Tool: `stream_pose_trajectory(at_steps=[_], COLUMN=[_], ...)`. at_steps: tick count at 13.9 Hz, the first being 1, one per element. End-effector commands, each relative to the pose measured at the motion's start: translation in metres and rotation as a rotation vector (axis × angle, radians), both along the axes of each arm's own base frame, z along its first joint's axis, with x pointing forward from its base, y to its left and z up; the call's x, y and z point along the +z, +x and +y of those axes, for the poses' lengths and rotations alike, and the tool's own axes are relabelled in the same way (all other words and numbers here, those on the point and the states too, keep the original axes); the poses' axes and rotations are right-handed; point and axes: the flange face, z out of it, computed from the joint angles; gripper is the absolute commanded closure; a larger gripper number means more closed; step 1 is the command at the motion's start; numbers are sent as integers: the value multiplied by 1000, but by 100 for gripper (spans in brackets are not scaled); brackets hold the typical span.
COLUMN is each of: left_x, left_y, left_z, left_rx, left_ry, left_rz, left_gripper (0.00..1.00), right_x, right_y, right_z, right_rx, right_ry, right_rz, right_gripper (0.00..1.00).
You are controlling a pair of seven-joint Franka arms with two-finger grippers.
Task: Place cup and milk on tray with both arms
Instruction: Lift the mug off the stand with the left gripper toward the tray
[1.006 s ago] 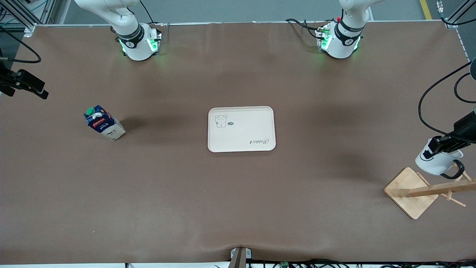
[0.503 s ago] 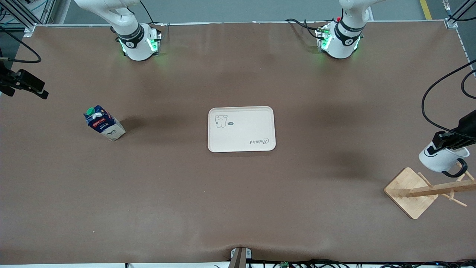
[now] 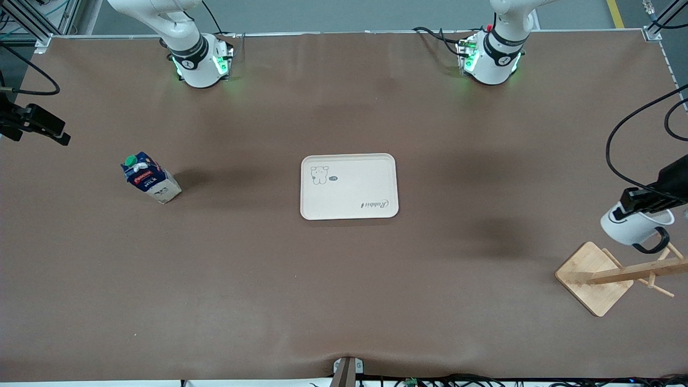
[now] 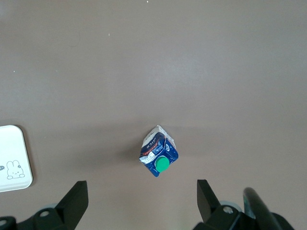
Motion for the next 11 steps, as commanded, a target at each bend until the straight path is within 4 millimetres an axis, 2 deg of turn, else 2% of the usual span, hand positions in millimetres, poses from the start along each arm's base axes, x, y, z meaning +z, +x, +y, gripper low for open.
stream_pose_trajectory(at_steps=[1, 3, 6, 11], left_x=[5, 3, -5, -45], left_y=[1, 1, -1, -5], left_z=[-30, -61, -125, -227], left_rx=[29, 62, 104, 187], left_ry=[-3, 22, 90, 96], left_rz=[42, 78, 125, 213], left_gripper=[100, 100, 100, 100], right_x=[2, 3, 3, 3], right_y=[0, 0, 0, 0], right_z=[-4, -2, -2, -2], right_rx=[-16, -13, -13, -13], right_ry=[-6, -6, -6, -6], right_rz=[0, -2, -2, -2], right_gripper=[0, 0, 0, 0])
